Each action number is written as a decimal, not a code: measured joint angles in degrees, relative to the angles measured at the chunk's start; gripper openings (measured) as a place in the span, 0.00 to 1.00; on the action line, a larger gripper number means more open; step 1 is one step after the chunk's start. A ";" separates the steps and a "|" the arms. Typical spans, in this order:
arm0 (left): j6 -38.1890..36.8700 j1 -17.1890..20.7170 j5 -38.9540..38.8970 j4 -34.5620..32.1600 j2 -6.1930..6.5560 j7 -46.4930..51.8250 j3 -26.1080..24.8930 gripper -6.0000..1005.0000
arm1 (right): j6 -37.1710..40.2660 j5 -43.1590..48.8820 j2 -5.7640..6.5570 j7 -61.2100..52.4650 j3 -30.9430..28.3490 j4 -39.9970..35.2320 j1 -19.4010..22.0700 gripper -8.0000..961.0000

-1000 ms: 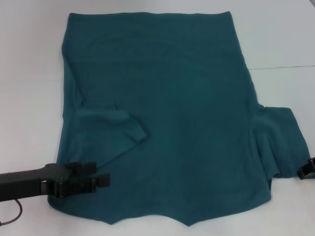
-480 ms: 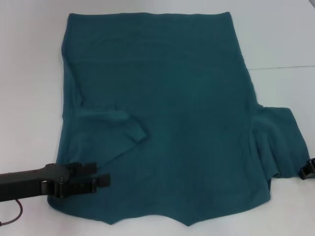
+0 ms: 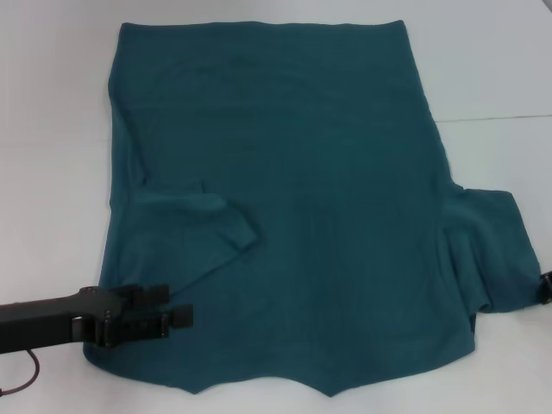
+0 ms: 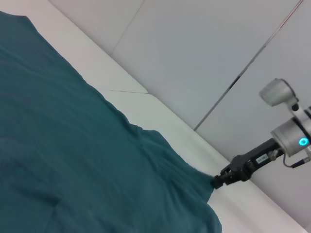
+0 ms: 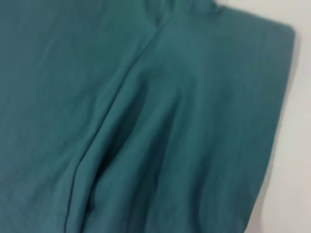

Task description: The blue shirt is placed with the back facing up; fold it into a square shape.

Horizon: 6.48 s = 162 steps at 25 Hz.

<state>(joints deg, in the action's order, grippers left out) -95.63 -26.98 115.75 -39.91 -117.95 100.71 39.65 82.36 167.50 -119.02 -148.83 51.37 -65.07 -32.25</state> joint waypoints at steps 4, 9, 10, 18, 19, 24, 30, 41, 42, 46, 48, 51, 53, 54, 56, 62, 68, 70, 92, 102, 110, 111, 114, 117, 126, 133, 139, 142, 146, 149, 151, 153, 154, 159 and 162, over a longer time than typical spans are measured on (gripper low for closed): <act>0.02 0.01 0.00 0.00 0.00 -0.03 -0.08 0.84 | 2.40 -0.01 -0.28 0.19 -1.40 -6.23 0.90 0.13; 0.08 0.09 0.00 0.00 0.00 -0.09 -0.05 0.84 | 5.08 -2.94 -0.45 1.31 -3.59 -12.85 1.63 0.05; 0.08 0.11 0.00 0.00 0.00 -0.09 -0.06 0.84 | 5.52 -4.48 -0.49 1.83 -3.74 -13.63 1.77 0.05; 0.09 0.22 0.00 0.00 -0.07 0.25 -0.28 0.84 | 0.81 -12.22 -1.10 5.24 0.15 -17.73 3.82 0.07; 0.07 0.25 0.00 0.00 -0.08 0.34 -0.29 0.84 | -0.26 -13.05 -1.10 5.60 1.41 -18.40 4.17 0.07; -0.17 0.41 0.00 0.00 -0.09 0.98 -0.28 0.84 | -6.29 -14.42 -1.15 5.85 10.52 -21.49 5.51 0.08; -0.49 0.96 -0.05 -0.05 -0.26 1.35 -0.42 0.84 | -10.41 -14.44 -1.13 6.11 23.94 -22.67 5.10 0.09; -0.53 2.14 0.00 -0.26 -0.53 1.68 -0.55 0.84 | -8.51 -10.78 -1.17 6.50 41.33 -18.61 1.98 0.11; -0.53 2.18 0.00 -0.22 -0.53 1.68 -0.55 0.84 | -7.83 -10.69 -1.16 6.11 41.38 -17.66 1.49 0.11; -0.42 2.25 0.00 -0.11 -0.53 1.68 -0.54 0.84 | -5.85 -9.57 -1.01 3.29 40.69 -14.43 -0.09 0.12; -0.28 2.25 0.00 -0.06 -0.55 1.68 -0.54 0.84 | -5.94 -9.11 -0.98 2.66 40.40 -14.13 0.03 0.12; -0.19 2.25 0.00 -0.06 -0.60 1.68 -0.54 0.84 | -6.11 -9.19 -0.97 2.61 39.34 -14.39 0.41 0.13; -0.19 2.24 -0.09 -0.16 -0.61 1.67 -0.54 0.84 | -6.24 -10.20 -1.00 2.75 37.40 -14.56 0.58 0.20; -0.20 2.24 -0.14 -0.23 -0.62 1.63 -0.58 0.84 | -6.25 -11.18 -1.03 2.99 36.03 -14.56 0.60 0.26; -0.15 2.23 -0.16 -0.37 -0.58 1.52 -1.17 0.84 | -5.80 -15.59 -0.93 4.70 30.51 -14.42 0.65 0.40; -0.37 3.09 0.88 -4.65 0.11 7.70 -5.37 0.84 | -2.12 -22.76 -0.80 10.99 20.17 -14.18 1.51 0.59; 1.72 6.01 8.28 -17.26 -1.03 22.38 -6.37 0.84 | 3.33 -26.90 -0.68 14.34 12.23 -14.15 2.10 0.82; 2.26 6.38 11.42 -19.21 -1.39 25.49 -6.35 0.84 | 4.29 -26.92 -0.69 14.19 11.20 -14.31 2.12 0.82; 13.19 -0.35 26.24 -15.01 -4.46 33.24 -3.25 0.82 | 5.50 -26.10 -0.80 12.85 10.78 -14.67 3.48 0.81; 16.32 -1.56 26.41 -14.83 -4.57 34.29 0.80 0.79 | 5.31 -26.42 -0.79 13.15 10.36 -14.67 4.36 0.81; 16.76 -2.24 26.35 -14.67 -4.64 33.46 1.40 0.78 | 5.87 -26.55 -0.87 12.83 7.87 -14.65 4.94 0.81; 16.99 -2.25 26.52 -14.67 -4.66 33.48 2.02 0.77 | 6.12 -26.57 -0.87 12.78 7.32 -14.64 4.97 0.81; 18.25 -2.21 26.70 -14.67 -4.77 34.06 5.42 0.70 | 7.37 -26.72 -0.87 12.69 4.97 -14.65 5.01 0.81; 19.21 -2.18 26.89 -14.67 -4.96 34.25 6.56 0.63 | 8.94 -27.02 -0.83 12.00 2.83 -14.74 5.01 0.81; 19.96 -2.97 28.21 -15.28 -5.21 34.29 6.82 0.28 | 16.89 -20.94 -0.60 3.40 -0.84 -19.99 5.74 0.81; 20.47 -3.49 28.22 -15.31 -5.13 33.95 6.86 0.06 | 19.12 -14.10 -1.00 -1.03 -0.36 -19.76 5.87 0.81; 20.33 -3.63 28.21 -15.11 -5.03 33.75 6.93 0.01 | 18.06 -14.37 -1.18 -1.26 0.34 -14.96 6.06 0.81; 20.29 -3.63 28.21 -15.07 -4.95 33.72 6.93 0.01 | 16.35 -14.48 -1.21 -1.82 2.03 -12.86 6.06 0.81; 20.25 -3.62 28.21 -15.03 -4.93 33.66 6.93 0.01 | 13.55 -14.49 -1.21 -2.74 4.06 -10.34 6.05 0.81; 20.23 -3.60 28.21 -15.01 -4.93 33.63 6.93 0.01 | 11.77 -14.49 -1.22 -3.29 5.91 -8.86 5.88 0.81; 20.29 -3.60 28.21 -14.97 -4.97 33.62 6.93 0.01 | 10.57 -14.49 -1.22 -3.96 7.02 -8.00 5.61 0.80; 20.35 -3.60 28.21 -14.94 -5.03 33.61 7.14 0.01 | 9.49 -14.48 -1.21 -4.60 8.22 -7.22 5.31 0.80; 20.36 -3.60 28.21 -14.94 -5.06 33.60 7.33 0.01 | 8.89 -14.47 -1.20 -4.96 8.81 -6.85 5.14 0.80; 20.39 -3.60 28.21 -14.96 -5.09 33.58 7.63 0.01 | 7.01 -14.25 -1.08 -6.34 11.52 -5.32 4.50 0.80; 20.47 -3.50 28.21 -14.97 -5.10 33.58 7.63 0.01 | 6.05 -14.39 -1.14 -6.79 12.23 -4.47 4.23 0.80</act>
<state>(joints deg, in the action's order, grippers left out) -75.16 -30.48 143.96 -54.87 -123.05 134.30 47.29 88.41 153.11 -120.15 -155.63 63.60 -69.54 -28.02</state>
